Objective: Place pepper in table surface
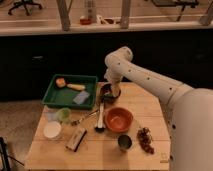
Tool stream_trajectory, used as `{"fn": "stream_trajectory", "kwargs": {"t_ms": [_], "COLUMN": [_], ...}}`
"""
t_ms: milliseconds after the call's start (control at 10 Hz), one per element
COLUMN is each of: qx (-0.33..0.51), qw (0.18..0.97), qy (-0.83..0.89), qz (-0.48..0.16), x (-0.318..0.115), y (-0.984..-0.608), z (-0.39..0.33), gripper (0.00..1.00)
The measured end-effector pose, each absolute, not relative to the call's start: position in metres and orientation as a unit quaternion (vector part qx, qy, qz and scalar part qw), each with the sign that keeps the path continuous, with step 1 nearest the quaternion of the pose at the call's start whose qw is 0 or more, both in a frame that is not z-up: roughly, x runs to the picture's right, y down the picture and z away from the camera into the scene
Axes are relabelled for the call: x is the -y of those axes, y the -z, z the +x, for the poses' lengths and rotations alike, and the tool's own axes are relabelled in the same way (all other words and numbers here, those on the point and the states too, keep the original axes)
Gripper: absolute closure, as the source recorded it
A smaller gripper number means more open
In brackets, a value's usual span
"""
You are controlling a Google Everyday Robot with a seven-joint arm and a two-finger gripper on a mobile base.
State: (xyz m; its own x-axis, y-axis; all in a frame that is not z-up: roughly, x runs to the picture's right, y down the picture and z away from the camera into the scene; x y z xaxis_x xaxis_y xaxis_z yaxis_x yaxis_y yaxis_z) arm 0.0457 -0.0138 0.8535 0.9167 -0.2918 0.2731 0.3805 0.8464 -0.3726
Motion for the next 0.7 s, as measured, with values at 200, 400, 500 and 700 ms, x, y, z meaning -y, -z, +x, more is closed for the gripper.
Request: {"fn": "stream_trajectory", "kwargs": {"t_ms": [200, 400, 500, 700], "qx": [0.105, 0.106, 0.107, 0.107], "qw": [0.954, 0.952, 0.951, 0.949], "qy": [0.176, 0.176, 0.175, 0.174], "qz": [-0.218, -0.228, -0.231, -0.239], "x": [0.015, 0.012, 0.010, 0.006], "y": [-0.860, -0.870, -0.874, -0.882], "z": [0.045, 0.043, 0.043, 0.045], "gripper": [0.28, 0.22, 0.22, 0.29]}}
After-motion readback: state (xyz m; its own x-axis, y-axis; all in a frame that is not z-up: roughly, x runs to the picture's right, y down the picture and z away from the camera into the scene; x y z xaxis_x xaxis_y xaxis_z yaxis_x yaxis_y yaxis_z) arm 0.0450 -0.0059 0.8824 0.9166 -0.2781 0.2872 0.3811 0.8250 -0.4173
